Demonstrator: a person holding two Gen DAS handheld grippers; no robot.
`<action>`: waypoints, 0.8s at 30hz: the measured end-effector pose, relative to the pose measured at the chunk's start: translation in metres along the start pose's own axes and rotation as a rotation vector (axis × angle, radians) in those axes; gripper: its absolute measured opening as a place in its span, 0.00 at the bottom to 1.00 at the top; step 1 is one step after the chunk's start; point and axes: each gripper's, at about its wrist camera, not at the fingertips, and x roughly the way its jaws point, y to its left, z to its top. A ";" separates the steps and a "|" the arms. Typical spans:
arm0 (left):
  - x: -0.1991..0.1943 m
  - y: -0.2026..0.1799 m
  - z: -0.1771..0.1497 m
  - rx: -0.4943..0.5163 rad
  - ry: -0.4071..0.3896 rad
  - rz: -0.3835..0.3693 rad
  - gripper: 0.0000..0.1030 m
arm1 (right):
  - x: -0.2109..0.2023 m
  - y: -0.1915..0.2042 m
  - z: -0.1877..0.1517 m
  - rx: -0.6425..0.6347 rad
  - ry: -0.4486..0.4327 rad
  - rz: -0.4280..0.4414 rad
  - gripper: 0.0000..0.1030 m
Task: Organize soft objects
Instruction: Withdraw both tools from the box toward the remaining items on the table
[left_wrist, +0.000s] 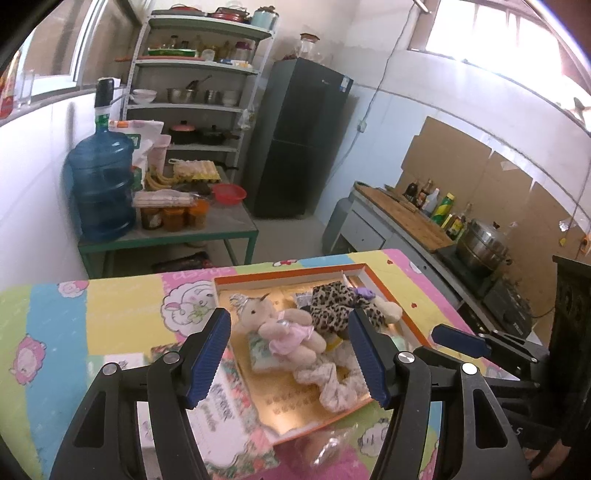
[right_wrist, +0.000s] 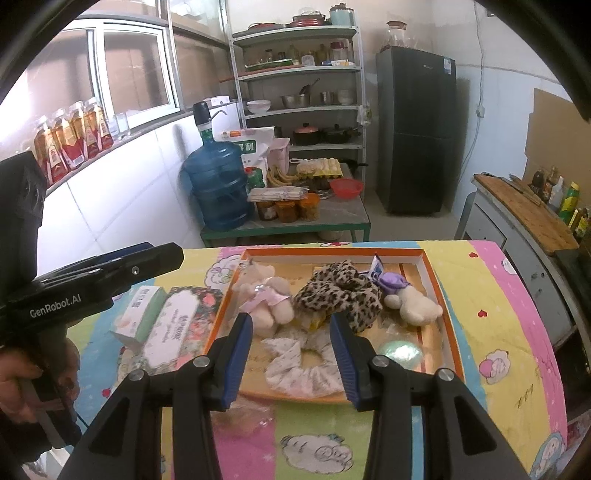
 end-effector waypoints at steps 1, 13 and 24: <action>-0.005 0.002 -0.002 -0.002 -0.003 0.000 0.65 | -0.003 0.003 -0.002 0.000 -0.002 -0.001 0.42; -0.061 0.022 -0.023 -0.008 -0.038 0.009 0.66 | -0.034 0.044 -0.022 -0.019 -0.027 0.000 0.42; -0.109 0.047 -0.048 -0.042 -0.074 0.038 0.66 | -0.057 0.067 -0.043 -0.022 -0.039 -0.010 0.61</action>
